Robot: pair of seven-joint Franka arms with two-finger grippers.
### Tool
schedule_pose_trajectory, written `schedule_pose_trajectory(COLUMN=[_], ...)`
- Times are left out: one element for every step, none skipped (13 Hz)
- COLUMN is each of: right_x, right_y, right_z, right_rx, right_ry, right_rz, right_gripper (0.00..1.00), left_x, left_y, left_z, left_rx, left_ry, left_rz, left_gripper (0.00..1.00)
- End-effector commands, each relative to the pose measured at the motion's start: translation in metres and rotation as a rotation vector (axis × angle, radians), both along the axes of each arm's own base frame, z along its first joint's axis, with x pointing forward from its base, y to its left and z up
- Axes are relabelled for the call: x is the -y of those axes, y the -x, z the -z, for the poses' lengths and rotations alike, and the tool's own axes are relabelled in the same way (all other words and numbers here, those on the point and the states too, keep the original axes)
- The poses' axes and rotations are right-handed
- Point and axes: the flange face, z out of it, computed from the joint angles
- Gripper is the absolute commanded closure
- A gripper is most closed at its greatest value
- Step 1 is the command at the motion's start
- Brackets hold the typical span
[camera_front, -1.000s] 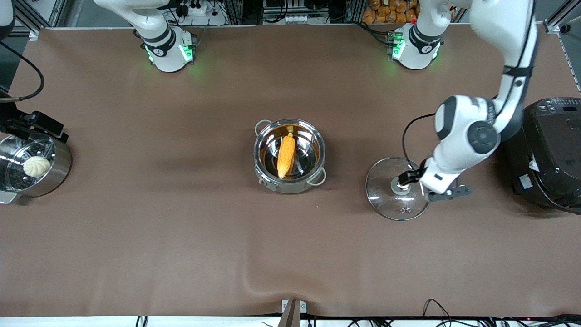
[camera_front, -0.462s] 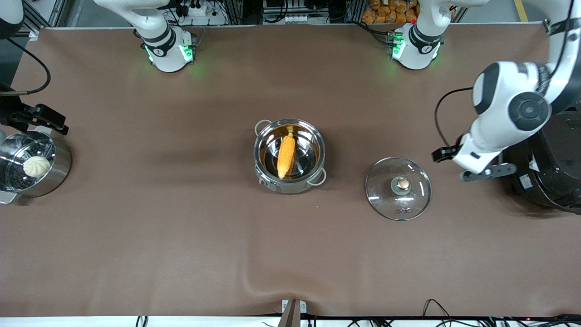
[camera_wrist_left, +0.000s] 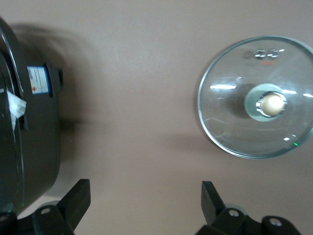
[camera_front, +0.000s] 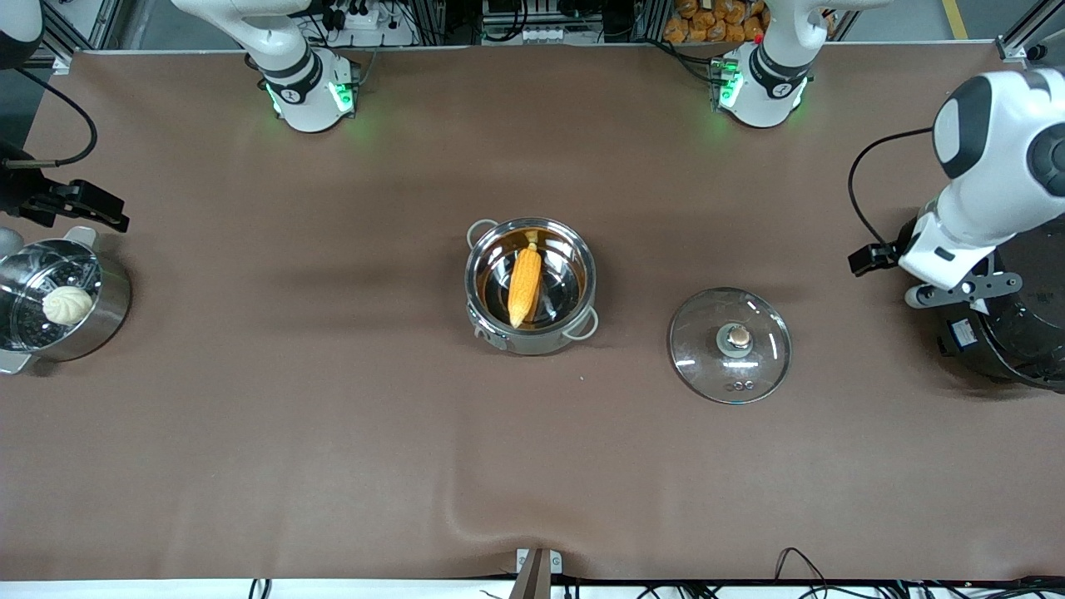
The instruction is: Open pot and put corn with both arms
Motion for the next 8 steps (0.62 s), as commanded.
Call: schedule_pose_trajectory(right_x=[0.002, 0.003, 0.002, 0.002, -0.001, -0.002, -0.003, -0.002], right_y=[0.013, 0.014, 0.015, 0.017, 0.018, 0.019, 0.020, 0.020], right_z=[-0.011, -0.014, -0.014, -0.012, -0.011, -0.011, -0.011, -0.010], right_rx=[0.006, 0.009, 0.003, -0.014, -0.031, -0.032, -0.036, -0.038], right_ry=[0.006, 0.006, 0.006, 0.005, 0.004, 0.001, -0.016, -0.051], right_rz=[-0.007, -0.006, -0.007, -0.006, -0.009, -0.010, -0.007, 0.002], right_gripper=[0.00, 0.00, 0.00, 0.00, 0.00, 0.00, 0.00, 0.00], left_x=[0.002, 0.002, 0.002, 0.001, 0.000, -0.001, -0.002, 0.000], left_y=[0.017, 0.018, 0.018, 0.019, 0.019, 0.018, 0.018, 0.019], left_z=[-0.035, -0.041, -0.053, -0.063, -0.075, -0.088, -0.096, -0.101], left_rx=[0.025, 0.028, 0.038, 0.037, 0.029, 0.026, 0.023, 0.022], left_ry=[0.049, 0.052, 0.055, 0.061, 0.060, 0.061, 0.068, 0.089], left_rz=[0.031, 0.029, 0.029, 0.024, 0.021, 0.017, 0.012, 0.005], left_gripper=[0.00, 0.00, 0.00, 0.00, 0.00, 0.00, 0.00, 0.00])
